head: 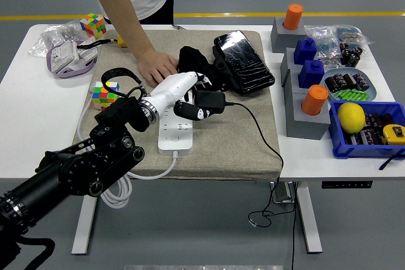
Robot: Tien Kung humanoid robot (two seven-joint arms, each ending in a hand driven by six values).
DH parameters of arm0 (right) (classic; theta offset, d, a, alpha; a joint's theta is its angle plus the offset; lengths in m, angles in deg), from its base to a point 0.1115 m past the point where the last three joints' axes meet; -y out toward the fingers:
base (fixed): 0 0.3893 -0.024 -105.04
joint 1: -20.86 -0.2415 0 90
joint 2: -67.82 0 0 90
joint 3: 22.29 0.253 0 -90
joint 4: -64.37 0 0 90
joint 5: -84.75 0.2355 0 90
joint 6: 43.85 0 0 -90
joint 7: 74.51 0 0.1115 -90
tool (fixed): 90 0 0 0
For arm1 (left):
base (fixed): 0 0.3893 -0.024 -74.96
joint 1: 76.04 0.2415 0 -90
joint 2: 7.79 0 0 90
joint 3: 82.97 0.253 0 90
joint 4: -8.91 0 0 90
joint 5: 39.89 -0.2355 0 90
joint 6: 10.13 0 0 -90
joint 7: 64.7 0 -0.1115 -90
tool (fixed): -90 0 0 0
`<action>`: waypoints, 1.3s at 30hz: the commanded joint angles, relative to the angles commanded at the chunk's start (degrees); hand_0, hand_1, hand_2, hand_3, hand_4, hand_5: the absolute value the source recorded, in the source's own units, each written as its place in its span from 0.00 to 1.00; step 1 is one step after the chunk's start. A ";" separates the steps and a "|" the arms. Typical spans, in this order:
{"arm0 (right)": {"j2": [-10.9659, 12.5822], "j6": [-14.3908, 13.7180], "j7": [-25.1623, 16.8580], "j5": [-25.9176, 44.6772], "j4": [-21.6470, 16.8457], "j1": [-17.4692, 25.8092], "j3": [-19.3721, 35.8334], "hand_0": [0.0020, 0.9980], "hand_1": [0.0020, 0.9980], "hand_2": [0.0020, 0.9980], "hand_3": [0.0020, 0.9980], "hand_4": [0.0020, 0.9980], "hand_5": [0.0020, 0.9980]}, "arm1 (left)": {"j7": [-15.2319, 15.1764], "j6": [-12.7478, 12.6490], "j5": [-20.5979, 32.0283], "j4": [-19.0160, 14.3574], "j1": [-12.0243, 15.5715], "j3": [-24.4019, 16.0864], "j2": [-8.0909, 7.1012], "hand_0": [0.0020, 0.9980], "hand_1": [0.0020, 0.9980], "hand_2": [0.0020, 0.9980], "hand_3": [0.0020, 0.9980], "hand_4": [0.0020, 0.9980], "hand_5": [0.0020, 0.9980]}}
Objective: Pull the plug out and thorw away
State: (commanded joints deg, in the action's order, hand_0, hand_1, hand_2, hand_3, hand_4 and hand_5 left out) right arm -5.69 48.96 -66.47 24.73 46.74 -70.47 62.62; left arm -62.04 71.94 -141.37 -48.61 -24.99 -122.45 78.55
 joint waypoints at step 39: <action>0.08 0.23 0.03 0.00 -0.01 0.44 -0.65 0.57 0.65 0.67 0.57 0.97 0.49 | -7.38 -3.08 0.73 -18.32 13.28 -2.34 -9.89 0.25 0.28 0.30 0.89 0.93 0.17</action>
State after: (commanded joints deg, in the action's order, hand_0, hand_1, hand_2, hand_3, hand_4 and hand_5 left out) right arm -5.61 49.19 -66.44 24.73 46.73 -70.03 61.97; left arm -69.42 68.87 -140.64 -66.93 -11.71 -124.79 68.65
